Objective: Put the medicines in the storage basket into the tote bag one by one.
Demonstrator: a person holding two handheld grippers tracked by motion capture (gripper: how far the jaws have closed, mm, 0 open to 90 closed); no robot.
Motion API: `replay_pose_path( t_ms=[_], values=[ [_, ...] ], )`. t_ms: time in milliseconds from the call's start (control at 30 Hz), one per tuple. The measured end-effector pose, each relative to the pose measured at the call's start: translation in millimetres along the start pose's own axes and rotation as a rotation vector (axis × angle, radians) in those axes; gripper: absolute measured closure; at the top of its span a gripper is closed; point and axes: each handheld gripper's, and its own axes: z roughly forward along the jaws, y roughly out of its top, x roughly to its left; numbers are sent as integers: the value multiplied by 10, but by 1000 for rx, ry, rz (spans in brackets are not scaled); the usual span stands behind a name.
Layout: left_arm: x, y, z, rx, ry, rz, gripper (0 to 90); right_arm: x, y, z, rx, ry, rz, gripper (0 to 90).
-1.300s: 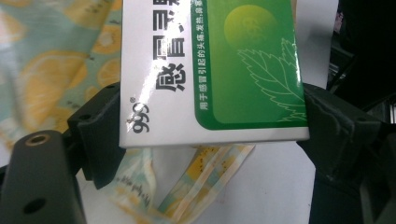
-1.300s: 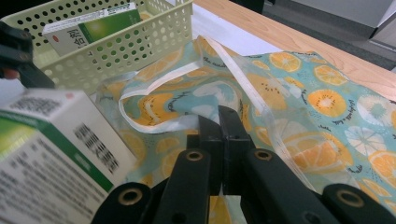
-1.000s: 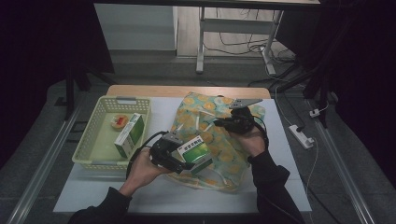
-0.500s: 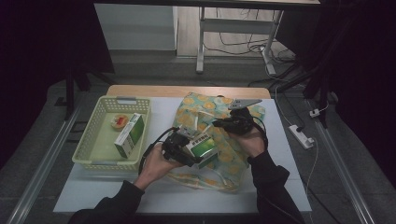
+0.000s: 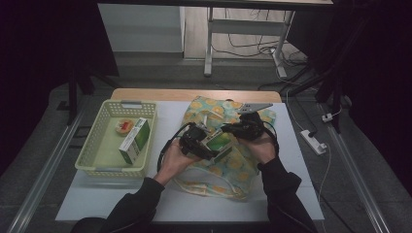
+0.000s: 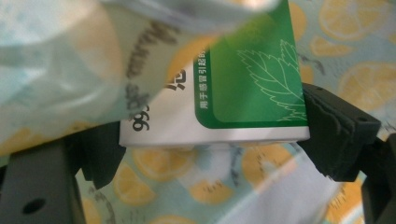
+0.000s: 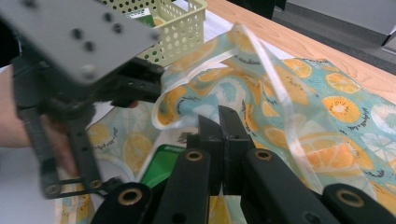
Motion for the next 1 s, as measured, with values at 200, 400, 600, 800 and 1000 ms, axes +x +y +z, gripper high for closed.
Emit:
replay_pose_path(
  t_ms=[200, 400, 600, 800, 1000],
  values=[
    [69, 83, 116, 0, 27, -18, 165, -23, -14, 15, 7, -3, 3, 898],
    [126, 152, 196, -3, 82, -30, 164, -46, -29, 19, 9, -5, 9, 899],
    [194, 200, 255, -17, 110, -58, 163, -51, -37, 34, 16, -4, 9, 898],
    [247, 229, 298, -42, 131, -80, 160, -70, -43, 26, 16, -6, 13, 899],
    [269, 250, 339, -71, 145, -94, 134, -90, -52, 16, 15, -10, 16, 899]
  ],
)
